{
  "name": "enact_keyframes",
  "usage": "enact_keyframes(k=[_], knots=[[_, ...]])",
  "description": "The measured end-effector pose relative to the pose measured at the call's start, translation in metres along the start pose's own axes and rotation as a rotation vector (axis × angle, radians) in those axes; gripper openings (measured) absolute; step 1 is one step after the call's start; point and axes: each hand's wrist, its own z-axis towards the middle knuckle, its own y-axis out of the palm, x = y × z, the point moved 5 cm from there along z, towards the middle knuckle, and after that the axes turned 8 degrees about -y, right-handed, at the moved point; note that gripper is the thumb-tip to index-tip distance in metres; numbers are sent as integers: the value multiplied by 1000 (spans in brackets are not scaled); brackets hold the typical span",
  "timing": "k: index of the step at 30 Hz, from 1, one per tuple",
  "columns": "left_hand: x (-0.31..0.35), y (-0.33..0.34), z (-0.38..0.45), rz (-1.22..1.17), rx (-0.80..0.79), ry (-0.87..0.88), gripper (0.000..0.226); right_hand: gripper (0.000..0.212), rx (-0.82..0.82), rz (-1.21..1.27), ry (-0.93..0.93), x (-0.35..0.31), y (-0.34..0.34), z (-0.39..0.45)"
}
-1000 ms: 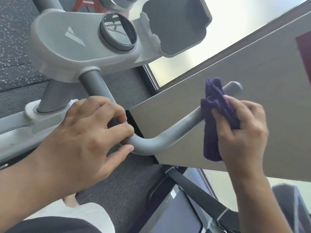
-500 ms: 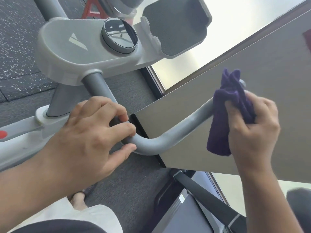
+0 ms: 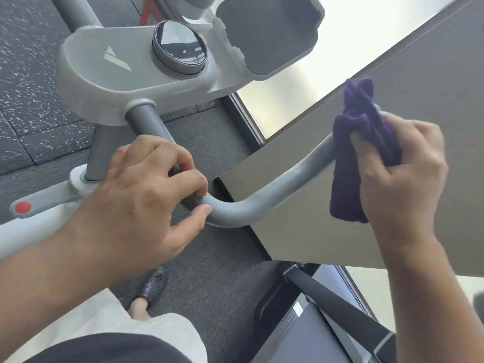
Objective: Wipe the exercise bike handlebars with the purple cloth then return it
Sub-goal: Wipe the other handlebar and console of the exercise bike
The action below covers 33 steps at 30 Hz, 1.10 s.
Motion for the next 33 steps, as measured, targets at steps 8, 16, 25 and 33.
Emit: enact_keyframes(k=[8, 16, 25, 33], knots=[[3, 3, -3, 21, 32, -24, 24, 31, -195, -73, -117, -23, 23, -27], [14, 0, -1, 119, -3, -80, 27, 34, 6, -25, -36, -3, 2, 18], [64, 20, 2, 64, -9, 16, 32, 32, 1, 188, -65, 1, 21, -18], [75, 45, 4, -25, -55, 21, 26, 29, 316, 497, 128, 33, 34, -38]])
